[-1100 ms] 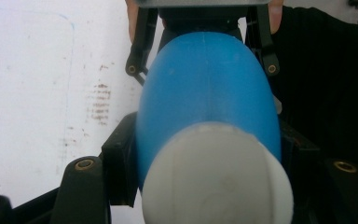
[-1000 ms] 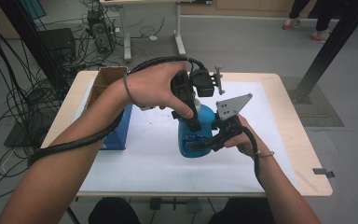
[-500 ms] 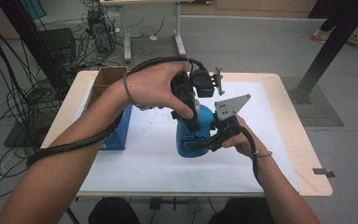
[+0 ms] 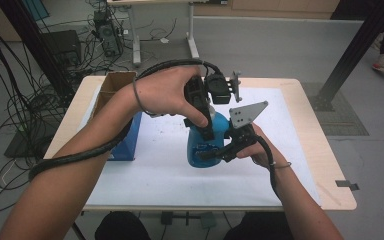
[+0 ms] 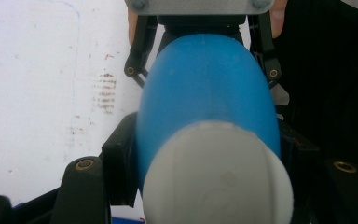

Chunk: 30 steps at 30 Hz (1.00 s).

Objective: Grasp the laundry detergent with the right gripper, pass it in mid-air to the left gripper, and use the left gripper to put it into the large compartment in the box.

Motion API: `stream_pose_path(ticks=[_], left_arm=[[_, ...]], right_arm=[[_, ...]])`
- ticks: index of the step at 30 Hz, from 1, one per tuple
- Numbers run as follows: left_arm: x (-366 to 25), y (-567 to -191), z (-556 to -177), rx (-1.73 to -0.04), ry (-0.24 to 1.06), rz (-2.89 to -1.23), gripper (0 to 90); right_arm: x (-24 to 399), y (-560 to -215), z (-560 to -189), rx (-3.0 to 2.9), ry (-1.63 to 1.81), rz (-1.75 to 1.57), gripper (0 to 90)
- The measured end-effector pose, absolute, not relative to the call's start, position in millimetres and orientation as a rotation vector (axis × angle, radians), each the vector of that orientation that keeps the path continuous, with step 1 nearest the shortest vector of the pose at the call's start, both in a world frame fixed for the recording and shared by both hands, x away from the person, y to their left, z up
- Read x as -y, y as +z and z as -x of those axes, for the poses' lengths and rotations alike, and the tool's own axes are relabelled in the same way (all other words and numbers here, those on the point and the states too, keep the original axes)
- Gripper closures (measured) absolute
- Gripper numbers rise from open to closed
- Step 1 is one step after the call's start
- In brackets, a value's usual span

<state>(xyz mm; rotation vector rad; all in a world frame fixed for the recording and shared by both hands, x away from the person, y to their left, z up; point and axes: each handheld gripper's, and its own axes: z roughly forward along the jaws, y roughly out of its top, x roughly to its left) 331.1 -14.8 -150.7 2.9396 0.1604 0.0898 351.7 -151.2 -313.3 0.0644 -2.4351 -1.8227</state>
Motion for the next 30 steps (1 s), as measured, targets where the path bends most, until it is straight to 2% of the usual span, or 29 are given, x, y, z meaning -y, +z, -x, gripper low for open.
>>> stream_pose_path(ticks=[6,11,17,20,30], left_arm=[[14.2,-149.8,-330.9,-0.156,0.073,-2.934,37.9],[15.0,-151.5,-332.0,-0.165,0.072,-2.935,37.9],[15.3,-151.9,-332.5,-0.17,0.078,-2.937,37.9],[14.6,-151.4,-332.4,-0.175,0.077,-2.936,37.9],[10.6,-150.5,-334.7,-0.199,0.079,-2.931,37.9]], right_arm=[[152.6,-313.4,-352.0,2.419,-1.839,-0.031,30.1],[153.6,-313.6,-350.6,2.428,-1.847,0.006,16.6],[153.4,-313.8,-349.3,2.482,-1.83,0.064,5.1],[153.6,-312.9,-349.2,2.496,-1.804,0.076,2.1],[155.9,-306.7,-348.1,2.592,-1.681,0.106,1.8]])
